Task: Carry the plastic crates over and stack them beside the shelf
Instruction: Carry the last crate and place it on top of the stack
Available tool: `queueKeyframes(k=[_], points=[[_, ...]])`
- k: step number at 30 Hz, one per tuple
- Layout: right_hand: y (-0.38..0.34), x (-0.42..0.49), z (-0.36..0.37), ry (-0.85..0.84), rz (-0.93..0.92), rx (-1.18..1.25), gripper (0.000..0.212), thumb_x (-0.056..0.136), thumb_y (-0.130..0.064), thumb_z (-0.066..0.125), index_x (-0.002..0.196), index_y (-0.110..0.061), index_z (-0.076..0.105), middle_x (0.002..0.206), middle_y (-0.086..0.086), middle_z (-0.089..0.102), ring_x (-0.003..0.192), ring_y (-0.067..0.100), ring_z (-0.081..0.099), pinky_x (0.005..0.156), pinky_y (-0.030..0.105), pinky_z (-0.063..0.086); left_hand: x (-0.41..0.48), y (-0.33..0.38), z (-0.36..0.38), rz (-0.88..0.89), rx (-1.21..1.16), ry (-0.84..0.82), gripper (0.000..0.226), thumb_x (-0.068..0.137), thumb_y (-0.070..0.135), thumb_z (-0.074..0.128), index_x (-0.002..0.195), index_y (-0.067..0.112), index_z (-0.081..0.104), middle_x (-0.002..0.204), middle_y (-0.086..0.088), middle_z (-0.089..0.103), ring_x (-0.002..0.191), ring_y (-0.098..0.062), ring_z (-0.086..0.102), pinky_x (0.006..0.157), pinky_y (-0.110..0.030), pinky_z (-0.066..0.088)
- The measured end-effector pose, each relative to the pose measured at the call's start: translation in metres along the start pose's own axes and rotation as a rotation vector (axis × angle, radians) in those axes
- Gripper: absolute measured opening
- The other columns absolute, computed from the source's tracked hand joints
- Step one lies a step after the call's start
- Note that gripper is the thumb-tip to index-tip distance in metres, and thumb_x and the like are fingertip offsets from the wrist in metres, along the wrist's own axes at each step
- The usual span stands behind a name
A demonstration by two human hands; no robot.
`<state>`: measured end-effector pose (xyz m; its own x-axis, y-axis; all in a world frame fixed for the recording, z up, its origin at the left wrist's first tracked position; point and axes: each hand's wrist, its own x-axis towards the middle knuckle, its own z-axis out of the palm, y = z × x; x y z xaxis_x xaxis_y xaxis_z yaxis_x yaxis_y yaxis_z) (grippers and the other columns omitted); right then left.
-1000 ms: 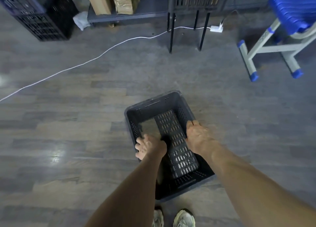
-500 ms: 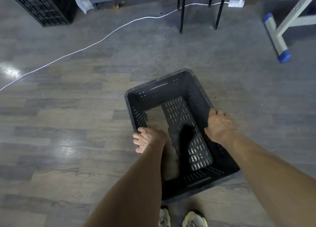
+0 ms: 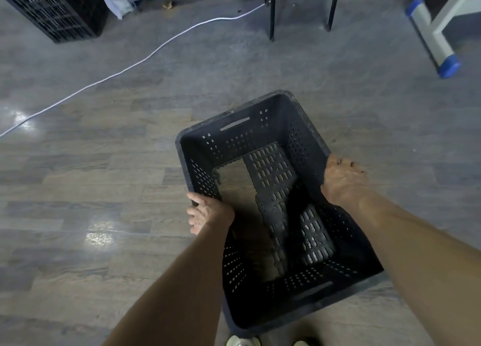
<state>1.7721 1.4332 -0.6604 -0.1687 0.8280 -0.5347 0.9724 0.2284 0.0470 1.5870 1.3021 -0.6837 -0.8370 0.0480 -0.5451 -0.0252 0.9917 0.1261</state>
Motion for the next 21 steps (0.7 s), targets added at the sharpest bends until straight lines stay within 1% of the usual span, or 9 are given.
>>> queueKeyframes(k=[5, 7, 10, 12, 15, 18, 21], points=[[-0.002, 0.012, 0.015, -0.006, 0.000, -0.008, 0.071, 0.089, -0.011, 0.057, 0.147, -0.009, 0.017, 0.139, 0.019, 0.036, 0.128, 0.037, 0.038, 0.101, 0.045, 0.038, 0.005, -0.010, 0.008, 0.112, 0.138, 0.007, 0.094, 0.084, 0.013, 0.067, 0.151, 0.013, 0.001, 0.145, -0.015, 0.022, 0.130, -0.033, 0.032, 0.101, -0.036, 0.040], [-0.005, 0.014, 0.020, 0.007, -0.004, 0.005, 0.074, 0.087, -0.006, 0.056, 0.147, -0.006, 0.013, 0.138, 0.022, 0.035, 0.126, 0.038, 0.041, 0.100, 0.044, 0.040, 0.008, -0.017, 0.009, 0.171, 0.203, 0.032, 0.099, 0.085, 0.014, 0.068, 0.152, 0.011, -0.005, 0.146, -0.015, 0.021, 0.130, -0.032, 0.032, 0.101, -0.035, 0.041], [-0.006, 0.015, 0.024, 0.042, -0.007, -0.016, 0.076, 0.084, -0.001, 0.057, 0.146, -0.002, 0.014, 0.132, 0.026, 0.038, 0.121, 0.038, 0.047, 0.096, 0.040, 0.044, 0.012, -0.025, 0.009, 0.241, 0.258, 0.067, 0.098, 0.086, 0.010, 0.066, 0.152, 0.010, -0.006, 0.145, -0.014, 0.023, 0.128, -0.031, 0.034, 0.099, -0.034, 0.043], [-0.005, 0.015, 0.025, 0.051, -0.005, -0.024, 0.076, 0.085, -0.001, 0.056, 0.147, -0.002, 0.013, 0.132, 0.027, 0.039, 0.121, 0.039, 0.047, 0.097, 0.039, 0.044, 0.013, -0.026, 0.007, 0.264, 0.270, 0.069, 0.098, 0.087, 0.008, 0.065, 0.152, 0.010, -0.007, 0.144, -0.014, 0.024, 0.128, -0.030, 0.035, 0.097, -0.034, 0.044], [-0.007, 0.007, 0.028, 0.037, 0.023, -0.047, 0.079, 0.087, -0.002, 0.056, 0.149, 0.000, 0.006, 0.135, 0.031, 0.035, 0.125, 0.040, 0.043, 0.101, 0.039, 0.042, 0.016, -0.027, 0.004, 0.290, 0.280, 0.062, 0.099, 0.087, 0.010, 0.066, 0.152, 0.011, -0.009, 0.143, -0.014, 0.024, 0.127, -0.030, 0.036, 0.097, -0.034, 0.044], [-0.009, -0.008, 0.034, 0.060, 0.044, -0.077, 0.079, 0.087, -0.003, 0.057, 0.148, 0.001, 0.008, 0.134, 0.030, 0.038, 0.123, 0.037, 0.047, 0.098, 0.038, 0.045, 0.023, -0.028, -0.002, 0.329, 0.309, 0.058, 0.099, 0.087, 0.011, 0.066, 0.153, 0.013, -0.008, 0.143, -0.014, 0.025, 0.127, -0.030, 0.038, 0.095, -0.036, 0.045], [-0.013, -0.021, 0.045, 0.084, 0.050, -0.103, 0.075, 0.089, -0.004, 0.055, 0.148, 0.003, 0.008, 0.131, 0.029, 0.043, 0.119, 0.035, 0.051, 0.095, 0.035, 0.047, 0.033, -0.029, -0.012, 0.372, 0.337, 0.065, 0.096, 0.087, 0.006, 0.063, 0.154, 0.016, -0.006, 0.144, -0.015, 0.025, 0.127, -0.032, 0.039, 0.096, -0.039, 0.045]])
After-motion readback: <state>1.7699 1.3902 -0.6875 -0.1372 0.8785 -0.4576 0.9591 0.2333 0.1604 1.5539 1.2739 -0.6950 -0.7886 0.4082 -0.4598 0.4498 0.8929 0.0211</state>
